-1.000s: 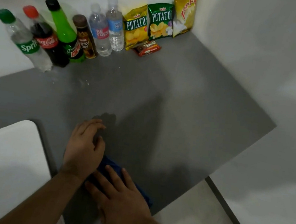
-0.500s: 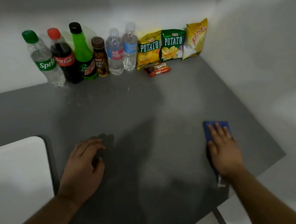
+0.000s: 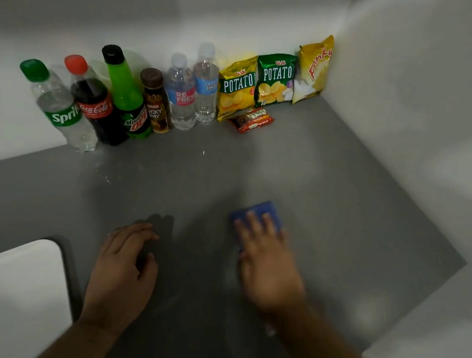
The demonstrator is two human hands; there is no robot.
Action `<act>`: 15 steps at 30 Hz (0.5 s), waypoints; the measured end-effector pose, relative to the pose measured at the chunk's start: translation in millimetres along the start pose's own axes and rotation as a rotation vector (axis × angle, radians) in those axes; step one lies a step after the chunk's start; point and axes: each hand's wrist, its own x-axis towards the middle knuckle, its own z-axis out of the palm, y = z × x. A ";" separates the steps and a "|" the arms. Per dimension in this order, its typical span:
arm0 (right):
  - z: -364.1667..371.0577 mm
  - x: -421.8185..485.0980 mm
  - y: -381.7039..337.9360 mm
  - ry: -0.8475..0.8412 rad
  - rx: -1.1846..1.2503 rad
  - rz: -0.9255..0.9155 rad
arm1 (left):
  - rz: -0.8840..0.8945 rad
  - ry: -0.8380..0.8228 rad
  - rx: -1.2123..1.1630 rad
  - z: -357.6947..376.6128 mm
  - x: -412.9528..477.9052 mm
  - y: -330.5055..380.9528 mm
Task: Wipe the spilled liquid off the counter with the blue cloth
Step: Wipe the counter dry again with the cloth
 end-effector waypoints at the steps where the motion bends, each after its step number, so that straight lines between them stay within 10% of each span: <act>1: 14.9 -8.3 -35.2 -0.025 0.003 -0.080 | -0.004 -0.001 -0.004 -0.5 3.1 -0.7; 7: 39.7 -15.4 -123.9 -0.225 0.115 -0.318 | -0.101 0.015 0.012 -4.2 18.1 -9.3; 15: -14.1 69.5 24.5 -0.018 -0.024 -0.095 | -0.071 0.007 0.001 -4.4 29.8 -11.2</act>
